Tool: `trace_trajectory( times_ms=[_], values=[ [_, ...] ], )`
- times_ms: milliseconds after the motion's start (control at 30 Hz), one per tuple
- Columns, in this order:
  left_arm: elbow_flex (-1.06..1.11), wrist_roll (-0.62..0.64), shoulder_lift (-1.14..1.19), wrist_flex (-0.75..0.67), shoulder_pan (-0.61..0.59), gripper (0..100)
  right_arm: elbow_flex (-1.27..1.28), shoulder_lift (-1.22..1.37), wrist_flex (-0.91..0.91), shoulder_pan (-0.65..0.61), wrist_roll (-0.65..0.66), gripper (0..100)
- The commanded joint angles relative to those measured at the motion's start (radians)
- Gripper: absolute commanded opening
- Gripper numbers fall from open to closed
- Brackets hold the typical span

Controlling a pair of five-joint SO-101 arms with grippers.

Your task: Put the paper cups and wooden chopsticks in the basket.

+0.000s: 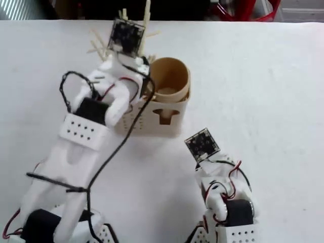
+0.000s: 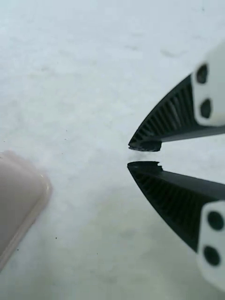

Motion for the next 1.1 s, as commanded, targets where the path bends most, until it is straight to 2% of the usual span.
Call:
trace_trajectory(
  times_ms=[0, 100, 267, 400, 633, 800, 967, 1067],
  values=[
    [0.091, 0.0, -0.053, -0.012, -0.015, 3, -0.005, -0.012, 0.007, 0.007, 0.012, 4.9],
    [0.167, -0.026, -0.176, -0.012, -0.015, 5, -0.005, -0.012, 0.007, 0.007, 0.012, 4.9],
    [0.238, -0.104, -0.435, -0.012, -0.015, 16, -0.005, -0.01, 0.005, 0.007, 0.012, 4.9],
    [0.196, -0.109, -0.498, 0.057, -0.033, 17, -0.005, -0.007, 0.004, -0.005, 0.012, 4.9],
    [0.035, -0.084, -0.418, 0.095, -0.137, 17, 0.009, -0.007, 0.007, -0.039, 0.014, 5.0],
    [-0.028, -0.041, -0.28, 0.054, -0.286, 16, 0.009, -0.007, 0.007, -0.041, 0.014, 5.0],
    [-0.074, -0.018, -0.116, 0.282, -0.318, 17, 0.011, -0.008, 0.007, -0.042, 0.014, 5.0],
    [-0.074, -0.021, -0.012, 0.322, -0.291, 17, 0.011, -0.01, 0.007, -0.044, 0.015, 5.0]
  ],
)
